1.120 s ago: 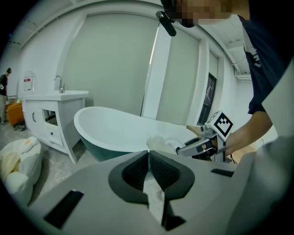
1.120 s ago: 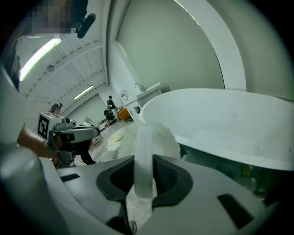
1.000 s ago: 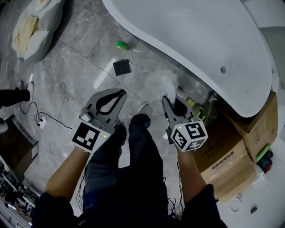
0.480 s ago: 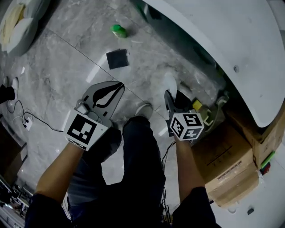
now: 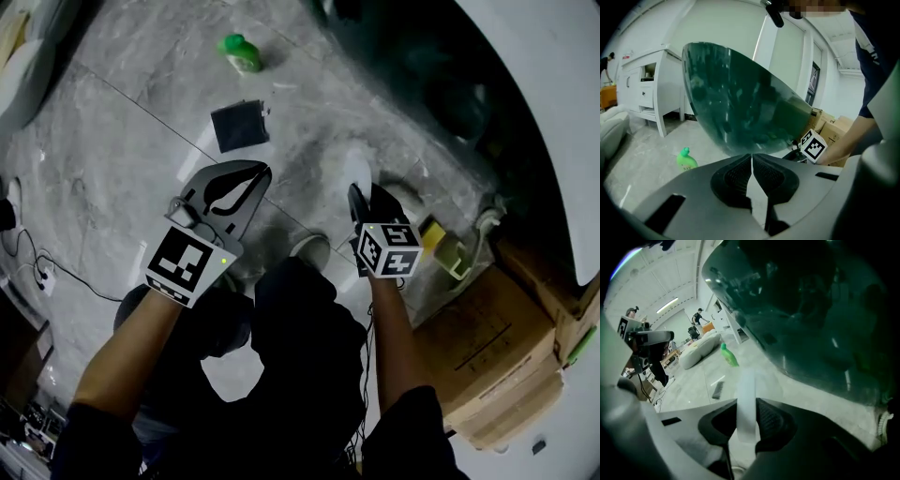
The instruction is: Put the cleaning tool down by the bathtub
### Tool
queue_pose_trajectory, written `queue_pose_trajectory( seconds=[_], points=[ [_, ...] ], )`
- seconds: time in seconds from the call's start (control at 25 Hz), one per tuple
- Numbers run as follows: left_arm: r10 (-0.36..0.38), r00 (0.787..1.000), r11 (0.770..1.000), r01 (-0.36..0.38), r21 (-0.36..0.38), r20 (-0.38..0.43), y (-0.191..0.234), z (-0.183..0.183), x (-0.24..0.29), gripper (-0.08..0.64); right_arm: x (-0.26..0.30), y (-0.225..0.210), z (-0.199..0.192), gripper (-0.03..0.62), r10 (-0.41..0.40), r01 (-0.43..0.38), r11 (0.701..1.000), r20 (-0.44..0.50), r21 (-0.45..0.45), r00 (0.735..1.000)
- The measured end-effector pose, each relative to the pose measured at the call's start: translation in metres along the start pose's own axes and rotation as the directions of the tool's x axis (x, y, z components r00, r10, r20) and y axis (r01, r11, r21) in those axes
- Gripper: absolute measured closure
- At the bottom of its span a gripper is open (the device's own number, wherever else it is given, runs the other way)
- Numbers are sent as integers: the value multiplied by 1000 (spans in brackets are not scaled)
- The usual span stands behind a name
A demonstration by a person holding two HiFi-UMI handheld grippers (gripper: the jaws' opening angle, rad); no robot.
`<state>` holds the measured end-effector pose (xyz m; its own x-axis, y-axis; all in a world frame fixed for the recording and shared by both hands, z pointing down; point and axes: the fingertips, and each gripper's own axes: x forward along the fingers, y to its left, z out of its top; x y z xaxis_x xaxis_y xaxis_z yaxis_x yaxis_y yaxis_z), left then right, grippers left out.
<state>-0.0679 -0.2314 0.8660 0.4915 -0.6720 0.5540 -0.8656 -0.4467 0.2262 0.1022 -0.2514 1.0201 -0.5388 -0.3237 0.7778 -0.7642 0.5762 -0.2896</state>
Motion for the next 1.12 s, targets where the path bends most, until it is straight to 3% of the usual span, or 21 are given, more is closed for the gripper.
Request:
queue_pose_trajectory(
  seconds=[0.4,0.76,1.12],
  points=[
    [-21,1000,999,20,37,23,7,-41,42,526,74,-42,-73,499,-53,54,998,-47,13,997],
    [-35,999,999,35,32,23,3,-67,59,526,95,-61,-102,499,-92,94,995,-71,29,993],
    [-36,999,999,36,36,14,4,-76,66,526,115,-61,-115,499,-107,105,994,-102,-33,989]
  ],
)
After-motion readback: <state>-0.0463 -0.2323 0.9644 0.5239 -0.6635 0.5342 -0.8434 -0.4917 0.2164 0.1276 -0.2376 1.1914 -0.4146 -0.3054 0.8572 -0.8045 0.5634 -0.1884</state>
